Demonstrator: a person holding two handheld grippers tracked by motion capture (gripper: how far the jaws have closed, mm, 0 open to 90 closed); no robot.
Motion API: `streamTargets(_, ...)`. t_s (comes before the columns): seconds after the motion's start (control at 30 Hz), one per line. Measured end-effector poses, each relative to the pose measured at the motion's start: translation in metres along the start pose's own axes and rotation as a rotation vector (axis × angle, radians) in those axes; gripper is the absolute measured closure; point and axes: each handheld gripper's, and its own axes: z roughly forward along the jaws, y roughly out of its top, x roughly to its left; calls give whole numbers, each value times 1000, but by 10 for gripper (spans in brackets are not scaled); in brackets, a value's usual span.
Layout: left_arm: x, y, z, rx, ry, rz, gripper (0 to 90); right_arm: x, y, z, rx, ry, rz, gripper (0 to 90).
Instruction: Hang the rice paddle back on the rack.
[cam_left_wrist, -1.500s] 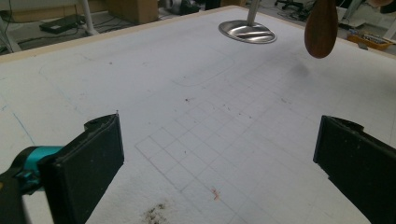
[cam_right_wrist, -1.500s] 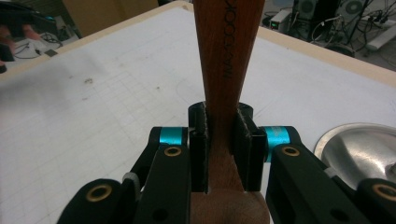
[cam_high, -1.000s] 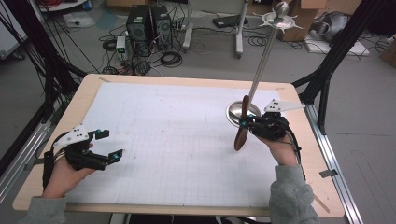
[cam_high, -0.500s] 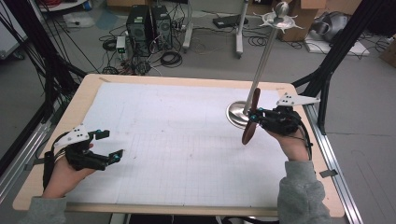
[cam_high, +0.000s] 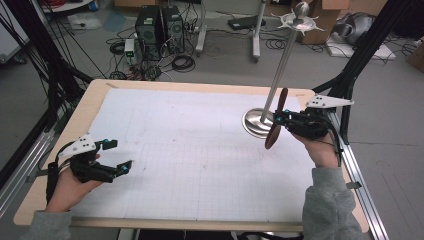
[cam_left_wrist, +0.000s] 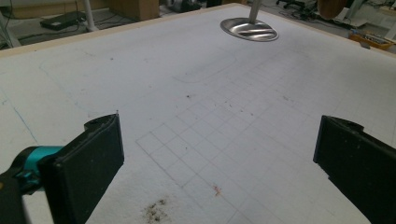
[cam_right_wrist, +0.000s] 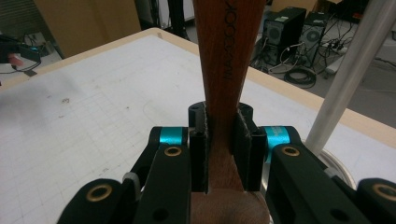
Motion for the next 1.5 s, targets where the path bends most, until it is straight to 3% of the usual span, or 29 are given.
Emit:
streamTargets(0.47,0,-1,0,3,0,-4,22,-16,9,-10,-26,-2,-4,778)
streamTargets(0.8,1,-2,1,5,1,-11,22,-28,13,-15,-20,35,-4,778)
streamTargets(1.13,-1,-2,1,11,2,-6,22,-41,20,-22,-12,38,-9,779)
streamTargets(1.5,0,-6,-6,12,22,-16,21,-51,24,-20,-23,39,-12,779)
